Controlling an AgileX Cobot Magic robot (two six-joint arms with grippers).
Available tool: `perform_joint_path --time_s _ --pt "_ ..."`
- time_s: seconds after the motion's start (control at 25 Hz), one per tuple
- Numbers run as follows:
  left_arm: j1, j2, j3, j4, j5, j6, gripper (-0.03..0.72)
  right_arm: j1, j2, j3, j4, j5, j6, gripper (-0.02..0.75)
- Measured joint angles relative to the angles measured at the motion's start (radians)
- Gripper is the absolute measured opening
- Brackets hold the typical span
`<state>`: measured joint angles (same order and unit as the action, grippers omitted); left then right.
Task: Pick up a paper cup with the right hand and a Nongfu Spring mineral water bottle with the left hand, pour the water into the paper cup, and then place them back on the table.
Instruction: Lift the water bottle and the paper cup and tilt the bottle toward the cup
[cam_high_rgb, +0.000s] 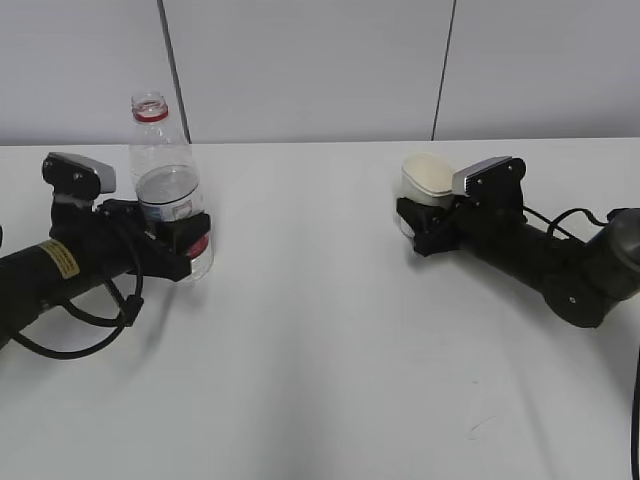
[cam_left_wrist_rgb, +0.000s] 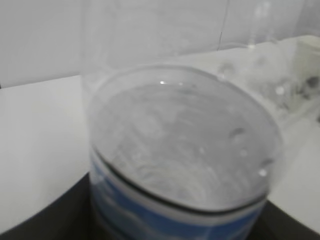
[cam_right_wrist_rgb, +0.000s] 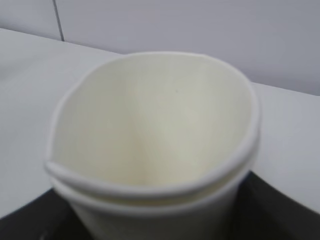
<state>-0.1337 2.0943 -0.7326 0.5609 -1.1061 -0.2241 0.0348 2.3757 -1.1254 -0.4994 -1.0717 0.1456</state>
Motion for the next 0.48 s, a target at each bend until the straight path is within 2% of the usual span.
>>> perform_joint_path --time_s 0.2,0.32,0.48 --pt "-0.001 -0.083 0.0 0.045 0.16 0.053 0.41 0.0 -0.069 0.062 -0.082 0.008 0.002 0.468" --pt "0.0 -0.142 0.006 0.058 0.265 0.068 0.41 0.0 -0.106 0.091 -0.183 0.008 0.044 0.468" --pt "0.0 -0.217 0.008 0.1 0.304 0.073 0.41 0.0 -0.137 0.1 -0.336 0.008 0.166 0.468"
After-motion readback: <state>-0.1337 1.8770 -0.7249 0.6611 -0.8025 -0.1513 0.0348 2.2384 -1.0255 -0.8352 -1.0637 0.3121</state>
